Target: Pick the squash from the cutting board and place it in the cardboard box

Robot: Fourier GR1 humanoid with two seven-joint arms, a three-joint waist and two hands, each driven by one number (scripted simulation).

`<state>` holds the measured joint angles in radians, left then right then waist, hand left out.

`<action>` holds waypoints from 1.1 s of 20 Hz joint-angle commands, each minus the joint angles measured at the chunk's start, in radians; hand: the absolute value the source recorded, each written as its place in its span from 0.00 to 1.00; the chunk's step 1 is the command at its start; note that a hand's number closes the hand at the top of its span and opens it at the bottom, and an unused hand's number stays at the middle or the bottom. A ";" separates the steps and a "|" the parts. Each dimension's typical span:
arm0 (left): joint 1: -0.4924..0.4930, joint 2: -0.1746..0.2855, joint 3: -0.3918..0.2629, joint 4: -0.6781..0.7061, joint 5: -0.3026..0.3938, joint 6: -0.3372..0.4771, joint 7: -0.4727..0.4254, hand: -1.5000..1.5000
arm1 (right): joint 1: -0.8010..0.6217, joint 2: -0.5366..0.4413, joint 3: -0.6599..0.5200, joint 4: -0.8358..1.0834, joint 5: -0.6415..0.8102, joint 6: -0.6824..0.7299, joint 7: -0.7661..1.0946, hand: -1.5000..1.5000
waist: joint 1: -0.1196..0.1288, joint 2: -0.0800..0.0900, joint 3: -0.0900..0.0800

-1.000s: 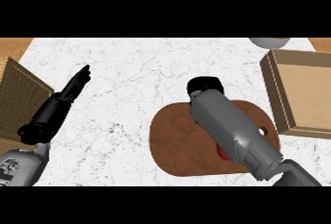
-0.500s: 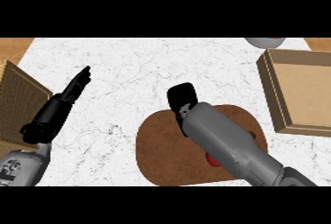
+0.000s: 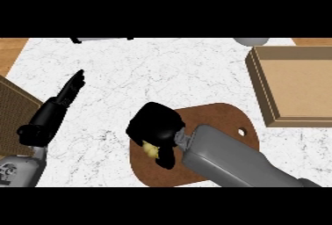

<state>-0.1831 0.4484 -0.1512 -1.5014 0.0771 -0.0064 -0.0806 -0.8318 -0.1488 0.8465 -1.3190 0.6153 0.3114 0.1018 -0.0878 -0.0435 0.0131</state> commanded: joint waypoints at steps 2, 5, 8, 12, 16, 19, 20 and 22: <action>0.033 0.015 0.031 -0.009 0.009 0.011 -0.005 0.50 | 0.069 -0.226 -0.038 -0.277 0.004 -0.103 -0.229 1.00 | -0.041 -0.003 -0.001; 0.058 0.023 0.038 -0.012 -0.001 0.019 -0.025 0.50 | 0.141 -0.382 -0.145 -0.401 -0.067 -0.123 -0.334 1.00 | -0.060 0.006 -0.002; 0.068 0.021 0.047 -0.030 0.006 0.029 -0.008 0.50 | 0.241 -0.510 -0.324 -0.481 -0.166 -0.175 -0.376 1.00 | -0.078 0.010 -0.002; 0.077 0.051 0.075 -0.048 0.032 -0.004 -0.022 0.50 | 0.407 -0.629 -0.570 -0.445 -0.369 -0.179 -0.422 1.00 | -0.048 0.028 -0.005; 0.048 0.019 0.024 -0.069 0.001 0.002 0.001 0.50 | 0.471 -0.763 -0.820 -0.344 -0.530 -0.115 -0.492 1.00 | -0.003 0.037 -0.008; 0.059 -0.008 -0.020 -0.059 -0.036 -0.006 -0.048 0.50 | 0.480 -0.809 -0.951 -0.211 -0.617 -0.051 -0.536 1.00 | 0.048 0.043 -0.012; 0.041 -0.018 -0.011 -0.039 -0.034 -0.002 -0.045 0.50 | 0.499 -0.847 -0.994 -0.219 -0.664 0.002 -0.530 1.00 | 0.047 0.041 -0.012; -0.006 0.020 0.016 -0.074 0.018 -0.071 0.013 0.50 | 0.487 -0.847 -1.021 -0.079 -0.622 0.004 -0.604 1.00 | 0.078 0.045 -0.012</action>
<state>-0.1571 0.4572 -0.1422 -1.5645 0.0666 -0.0225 -0.0872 -0.3640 -0.9370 -0.0524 -1.5386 0.0443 0.2609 -0.4332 -0.0521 -0.0044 0.0026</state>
